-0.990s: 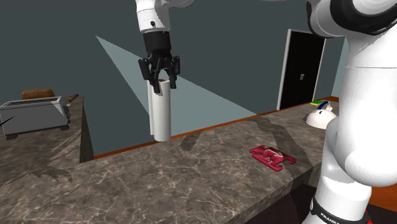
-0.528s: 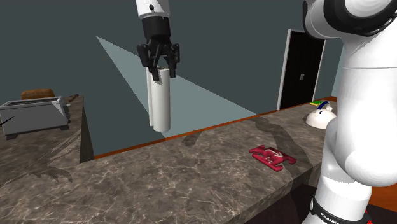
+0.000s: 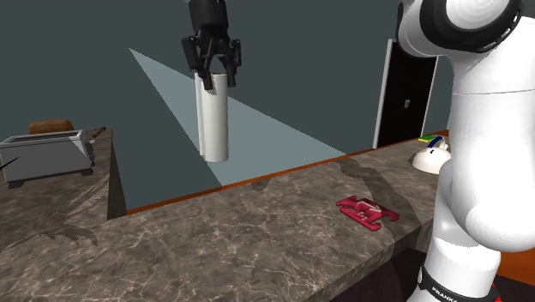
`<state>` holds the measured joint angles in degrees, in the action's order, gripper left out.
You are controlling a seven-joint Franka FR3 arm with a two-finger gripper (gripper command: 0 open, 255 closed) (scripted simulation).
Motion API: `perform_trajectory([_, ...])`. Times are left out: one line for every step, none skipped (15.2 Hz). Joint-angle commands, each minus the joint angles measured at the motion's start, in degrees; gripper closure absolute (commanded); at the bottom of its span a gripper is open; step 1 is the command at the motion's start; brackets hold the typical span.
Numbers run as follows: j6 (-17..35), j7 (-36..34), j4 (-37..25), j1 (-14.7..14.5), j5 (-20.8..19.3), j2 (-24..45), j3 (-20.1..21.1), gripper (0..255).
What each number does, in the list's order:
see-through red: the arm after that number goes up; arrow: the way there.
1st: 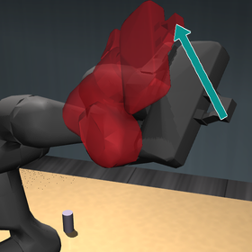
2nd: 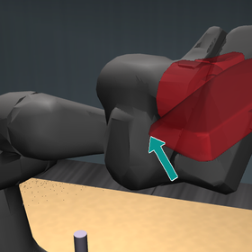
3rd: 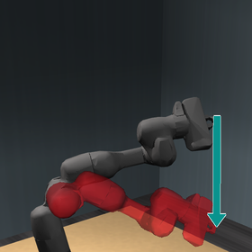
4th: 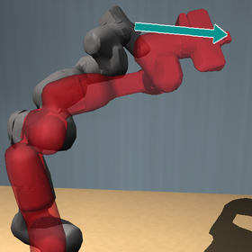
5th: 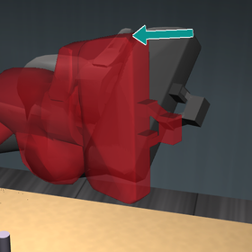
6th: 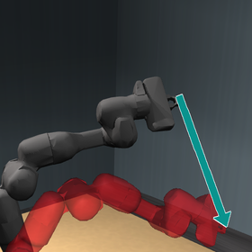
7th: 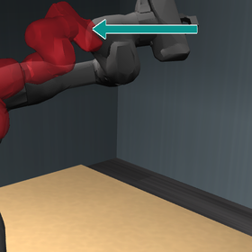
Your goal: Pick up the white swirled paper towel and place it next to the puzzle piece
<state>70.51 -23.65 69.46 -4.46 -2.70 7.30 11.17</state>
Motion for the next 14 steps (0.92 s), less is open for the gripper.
perform_trajectory([-0.40, 1.54, 0.85, 0.94, 0.15, -1.30, -0.65, 255])
perform_trajectory([0.12, 2.94, 2.88, 1.80, 0.35, -2.87, -1.26, 255])
perform_trajectory([0.58, 4.34, 4.75, 2.64, 0.49, -4.35, -1.89, 255])
perform_trajectory([0.99, 5.76, 6.48, 3.43, 0.59, -5.73, -2.55, 255])
perform_trajectory([1.35, 7.17, 8.08, 4.17, 0.64, -7.02, -3.24, 255])
perform_trajectory([1.67, 8.60, 9.55, 4.88, 0.66, -8.23, -3.96, 255])
perform_trajectory([1.97, 10.02, 10.92, 5.59, 0.63, -9.37, -4.66, 255])
perform_trajectory([2.23, 11.45, 12.18, 6.25, 0.56, -10.43, -5.42, 255])
perform_trajectory([2.47, 12.88, 13.35, 6.92, 0.46, -11.41, -6.16, 255])
perform_trajectory([2.68, 14.31, 14.42, 7.58, 0.34, -12.33, -6.90, 255])
perform_trajectory([2.88, 15.74, 15.40, 8.20, 0.18, -13.18, -7.68, 255])
perform_trajectory([3.07, 17.18, 16.30, 8.81, -0.01, -13.96, -8.47, 255])
perform_trajectory([3.24, 18.61, 17.11, 9.39, -0.22, -14.67, -9.28, 255])
perform_trajectory([3.40, 20.05, 17.85, 9.99, -0.45, -15.32, -10.09, 255])
